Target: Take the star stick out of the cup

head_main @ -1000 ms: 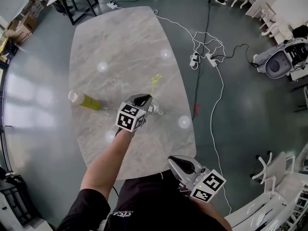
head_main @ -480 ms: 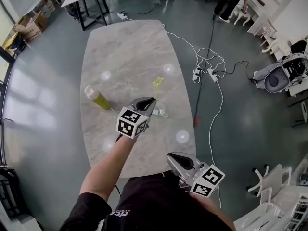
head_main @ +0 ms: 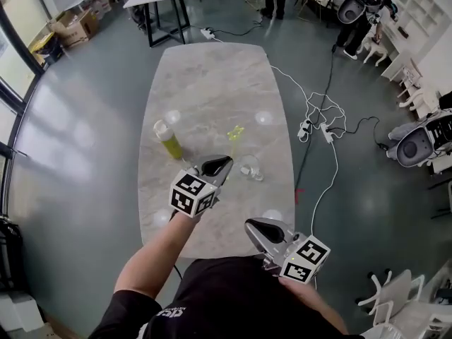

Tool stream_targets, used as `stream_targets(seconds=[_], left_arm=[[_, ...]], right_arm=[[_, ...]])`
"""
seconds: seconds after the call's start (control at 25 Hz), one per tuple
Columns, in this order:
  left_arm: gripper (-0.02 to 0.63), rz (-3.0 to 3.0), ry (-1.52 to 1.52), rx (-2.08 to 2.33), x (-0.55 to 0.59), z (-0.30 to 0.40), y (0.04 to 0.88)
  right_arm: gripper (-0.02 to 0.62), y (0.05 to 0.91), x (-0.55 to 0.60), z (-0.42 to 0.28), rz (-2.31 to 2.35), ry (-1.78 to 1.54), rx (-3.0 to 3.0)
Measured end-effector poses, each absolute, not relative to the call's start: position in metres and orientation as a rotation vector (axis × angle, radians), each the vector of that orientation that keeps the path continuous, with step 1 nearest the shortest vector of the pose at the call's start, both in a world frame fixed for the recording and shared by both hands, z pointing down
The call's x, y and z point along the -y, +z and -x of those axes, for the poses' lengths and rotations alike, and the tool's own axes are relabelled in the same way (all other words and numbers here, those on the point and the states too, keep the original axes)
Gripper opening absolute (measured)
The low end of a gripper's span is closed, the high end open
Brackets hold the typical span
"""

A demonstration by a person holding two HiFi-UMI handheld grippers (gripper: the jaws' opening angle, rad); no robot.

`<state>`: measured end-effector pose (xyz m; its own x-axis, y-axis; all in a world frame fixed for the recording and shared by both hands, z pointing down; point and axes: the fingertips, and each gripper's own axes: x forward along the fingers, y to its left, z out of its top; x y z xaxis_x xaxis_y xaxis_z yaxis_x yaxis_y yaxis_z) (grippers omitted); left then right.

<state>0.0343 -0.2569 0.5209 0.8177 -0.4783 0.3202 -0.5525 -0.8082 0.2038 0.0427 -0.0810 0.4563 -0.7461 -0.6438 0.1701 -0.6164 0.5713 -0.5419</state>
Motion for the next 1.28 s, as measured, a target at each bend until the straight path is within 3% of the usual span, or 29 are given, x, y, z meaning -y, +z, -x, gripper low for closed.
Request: stream_targets(seconds=[0.56,1.28], left_arm=[[0.017,-2.544,0.39,0.877,0.209,0.006,0.574],[0.005,-2.369,0.676,0.92,0.193,0.038,0.69]], right_arm=[[0.014,0.455,0.079,-0.026,1.005,-0.966,-2.818],[0.014,0.463,0.082,-0.033,1.074,-1.008,-2.824]])
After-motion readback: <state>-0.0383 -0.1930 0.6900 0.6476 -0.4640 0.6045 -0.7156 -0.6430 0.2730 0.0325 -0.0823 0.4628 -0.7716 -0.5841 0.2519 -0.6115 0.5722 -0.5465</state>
